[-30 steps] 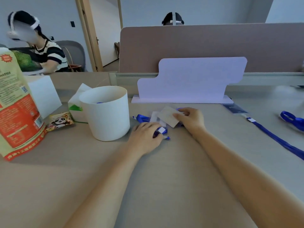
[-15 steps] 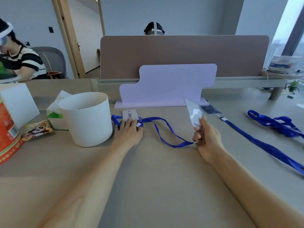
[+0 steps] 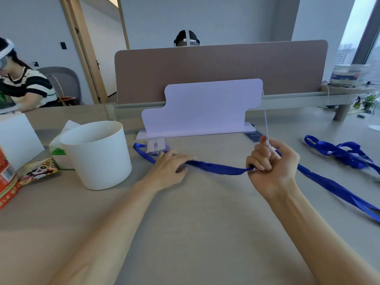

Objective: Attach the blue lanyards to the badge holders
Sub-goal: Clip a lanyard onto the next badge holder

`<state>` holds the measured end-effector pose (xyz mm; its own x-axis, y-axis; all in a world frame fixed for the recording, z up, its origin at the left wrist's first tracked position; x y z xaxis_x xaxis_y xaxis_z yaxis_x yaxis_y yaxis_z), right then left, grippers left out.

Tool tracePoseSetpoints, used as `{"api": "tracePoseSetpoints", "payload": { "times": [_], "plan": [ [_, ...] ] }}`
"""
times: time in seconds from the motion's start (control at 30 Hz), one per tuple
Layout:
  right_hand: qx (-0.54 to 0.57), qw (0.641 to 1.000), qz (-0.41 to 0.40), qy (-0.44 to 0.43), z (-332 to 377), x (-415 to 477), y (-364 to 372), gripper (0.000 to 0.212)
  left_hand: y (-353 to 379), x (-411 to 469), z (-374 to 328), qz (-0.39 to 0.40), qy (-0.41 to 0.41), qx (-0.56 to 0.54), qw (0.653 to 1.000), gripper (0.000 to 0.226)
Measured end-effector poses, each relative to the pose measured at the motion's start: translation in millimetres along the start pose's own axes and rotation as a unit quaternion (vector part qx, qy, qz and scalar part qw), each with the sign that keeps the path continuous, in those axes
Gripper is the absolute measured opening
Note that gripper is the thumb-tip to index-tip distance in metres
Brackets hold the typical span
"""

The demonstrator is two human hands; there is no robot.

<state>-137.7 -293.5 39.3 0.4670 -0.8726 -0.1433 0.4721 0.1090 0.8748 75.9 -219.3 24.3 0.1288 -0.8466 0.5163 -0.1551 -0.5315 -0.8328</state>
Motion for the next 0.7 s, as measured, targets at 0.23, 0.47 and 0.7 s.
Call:
{"api": "tracePoseSetpoints", "payload": {
  "times": [0.23, 0.47, 0.7],
  "plan": [
    [-0.046, 0.999, -0.014, 0.015, -13, -3, -1, 0.025, -24, -13, 1, -0.134, -0.157, -0.163, 0.965, 0.019],
    [-0.108, 0.993, -0.055, -0.004, -16, 4, -13, 0.019, -45, -26, -14, -0.239, -0.295, -0.717, 0.585, 0.032],
    [-0.254, 0.965, -0.036, -0.056, -17, -2, -5, 0.019, -44, -57, -16, -0.102, -0.261, -0.31, 0.908, 0.058]
  ]
}}
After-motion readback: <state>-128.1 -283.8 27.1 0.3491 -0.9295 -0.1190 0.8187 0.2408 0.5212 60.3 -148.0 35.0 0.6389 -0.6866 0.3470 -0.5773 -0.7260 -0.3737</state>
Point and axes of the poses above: each hand's wrist, its own x-axis towards the middle knuckle, its own y-axis out of the palm, z = x × y, the point moved 10 cm from there along x, towards the middle knuckle, and after that the axes turned 8 degrees about -z, right-handed, at the moved point
